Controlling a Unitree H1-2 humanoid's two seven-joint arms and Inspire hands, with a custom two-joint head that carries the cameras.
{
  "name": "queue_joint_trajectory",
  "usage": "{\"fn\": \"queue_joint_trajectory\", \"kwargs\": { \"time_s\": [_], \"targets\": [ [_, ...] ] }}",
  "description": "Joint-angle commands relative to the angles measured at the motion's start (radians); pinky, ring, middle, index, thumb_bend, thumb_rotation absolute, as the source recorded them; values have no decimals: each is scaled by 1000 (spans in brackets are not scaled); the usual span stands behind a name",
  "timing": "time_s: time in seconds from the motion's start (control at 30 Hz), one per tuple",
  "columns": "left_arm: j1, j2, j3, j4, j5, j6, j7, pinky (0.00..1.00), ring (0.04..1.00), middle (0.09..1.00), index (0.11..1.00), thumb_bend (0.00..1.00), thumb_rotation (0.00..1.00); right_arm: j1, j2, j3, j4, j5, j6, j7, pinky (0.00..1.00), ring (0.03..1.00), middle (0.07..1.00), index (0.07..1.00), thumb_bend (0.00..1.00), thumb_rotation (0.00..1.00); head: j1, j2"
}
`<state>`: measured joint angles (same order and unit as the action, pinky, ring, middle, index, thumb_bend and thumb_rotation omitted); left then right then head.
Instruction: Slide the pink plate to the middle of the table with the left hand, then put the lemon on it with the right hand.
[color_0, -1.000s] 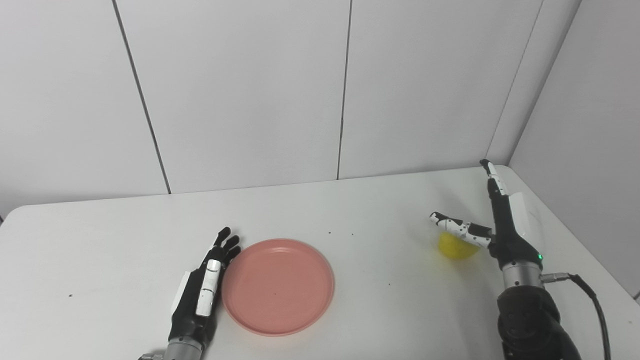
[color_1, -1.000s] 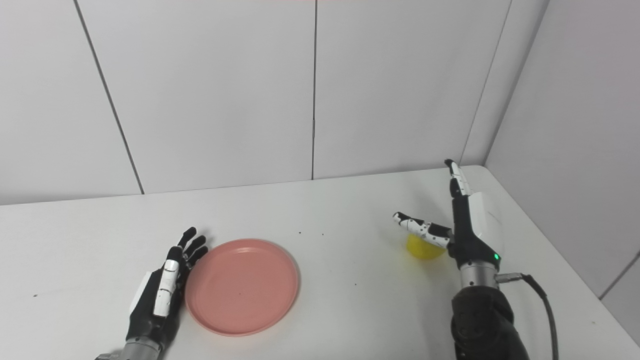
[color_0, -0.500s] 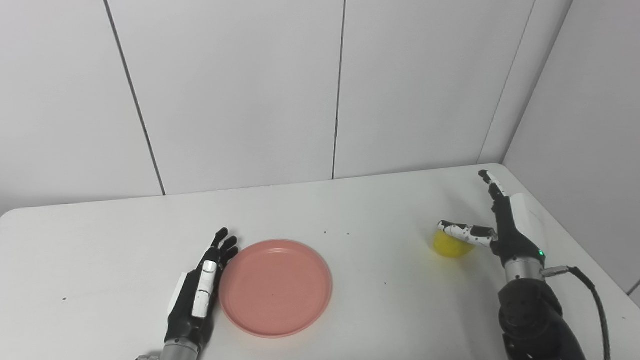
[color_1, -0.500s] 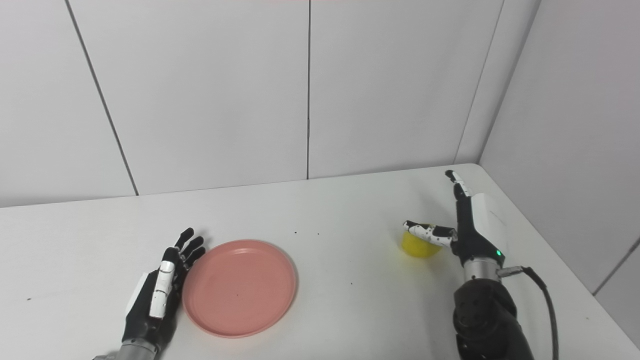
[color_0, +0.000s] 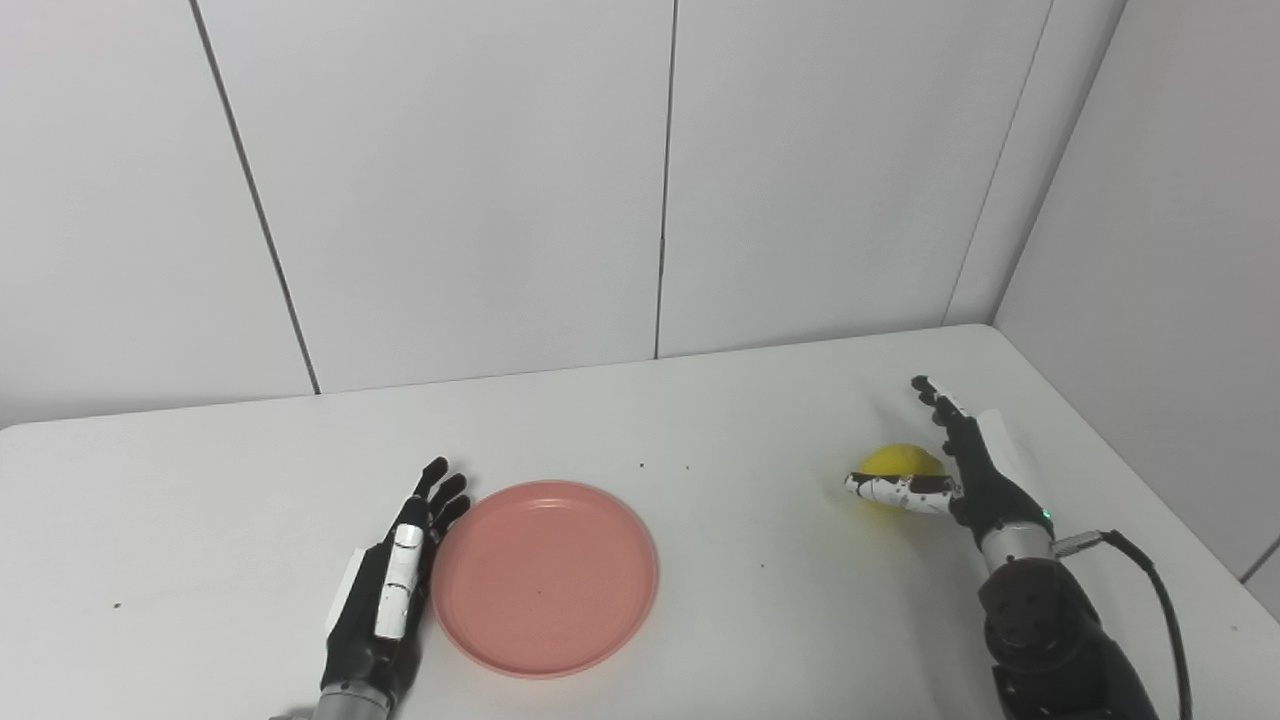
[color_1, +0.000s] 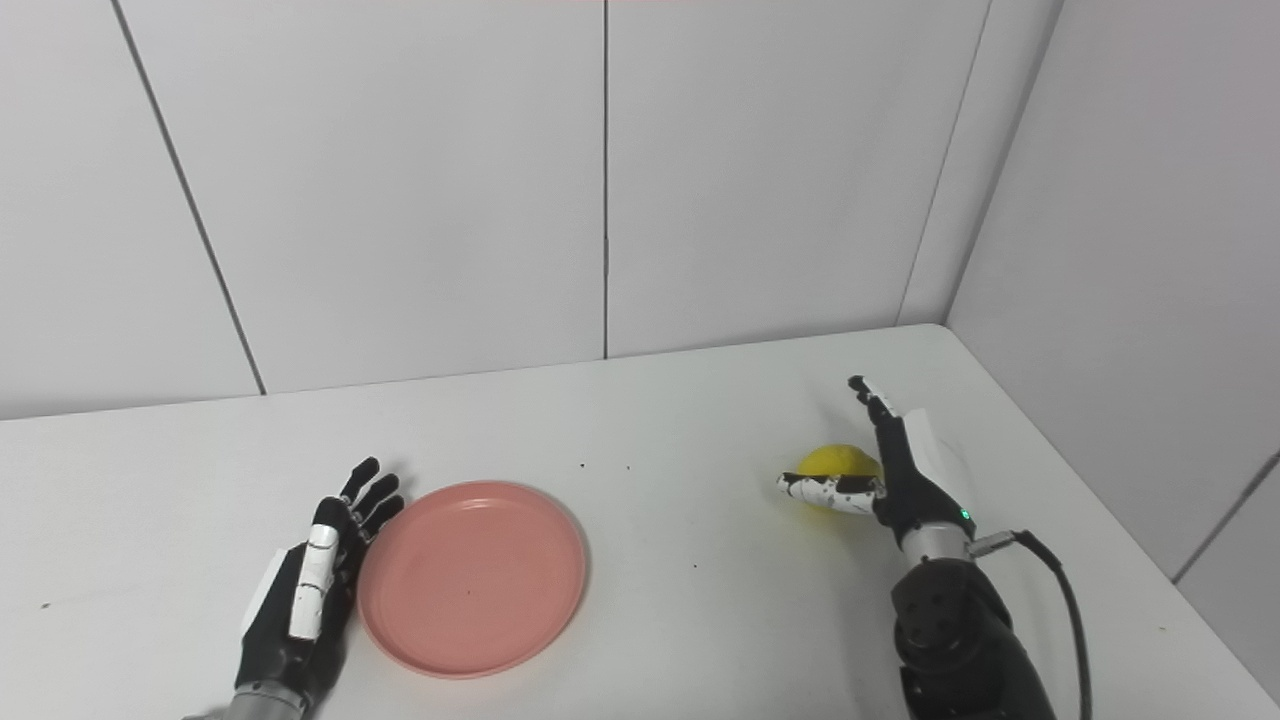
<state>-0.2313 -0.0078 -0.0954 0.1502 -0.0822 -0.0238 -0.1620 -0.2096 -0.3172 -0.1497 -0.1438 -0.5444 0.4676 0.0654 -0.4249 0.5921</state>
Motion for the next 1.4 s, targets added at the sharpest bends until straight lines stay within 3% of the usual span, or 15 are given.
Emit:
{"fn": "queue_joint_trajectory", "kwargs": {
  "time_s": [0.0,0.43,0.7,0.77,0.87,1.0,1.07,1.17,1.27,1.37],
  "targets": [
    [-12,-4,-1,1,-3,-35,-8,912,928,935,934,721,1000,-30,-26,-10,-12,3,2,12,785,871,897,894,940,237,1,0],
    [-4,1,2,-18,-12,-21,-15,911,927,932,931,717,1000,-34,17,-40,-3,5,2,84,831,885,896,885,925,148,-3,9],
    [-3,-1,3,-31,-14,-5,-14,915,929,936,933,708,1000,-44,34,-36,25,-14,2,90,708,793,840,850,853,11,-1,12],
    [-4,-1,3,-31,-15,-5,-15,912,929,934,931,709,1000,-45,35,-33,30,-15,2,91,643,759,824,840,824,2,0,12],
    [-6,1,4,-28,-20,-8,-18,914,931,936,935,709,1000,-47,38,-31,35,-13,2,85,465,625,766,814,772,0,4,12],
    [-7,2,5,-32,-22,-2,-21,925,934,939,938,704,1000,-44,27,-9,42,-1,-4,55,423,582,725,779,703,0,4,13],
    [-8,2,4,-34,-22,-2,-19,920,932,938,937,706,1000,-44,27,-3,45,6,-9,35,384,521,654,748,590,0,5,13],
    [-10,4,3,-35,-19,2,-19,920,933,938,936,711,1000,-44,25,8,55,15,-26,-2,342,470,621,711,522,0,6,13],
    [-11,3,3,-35,-13,2,-14,913,929,935,934,716,1000,-44,23,24,66,15,-28,-28,377,462,615,672,511,0,7,14],
    [-12,3,2,-41,-12,6,-13,905,925,930,929,720,1000,-48,27,37,78,18,-36,-56,354,405,543,634,520,0,7,13]
  ]
}}
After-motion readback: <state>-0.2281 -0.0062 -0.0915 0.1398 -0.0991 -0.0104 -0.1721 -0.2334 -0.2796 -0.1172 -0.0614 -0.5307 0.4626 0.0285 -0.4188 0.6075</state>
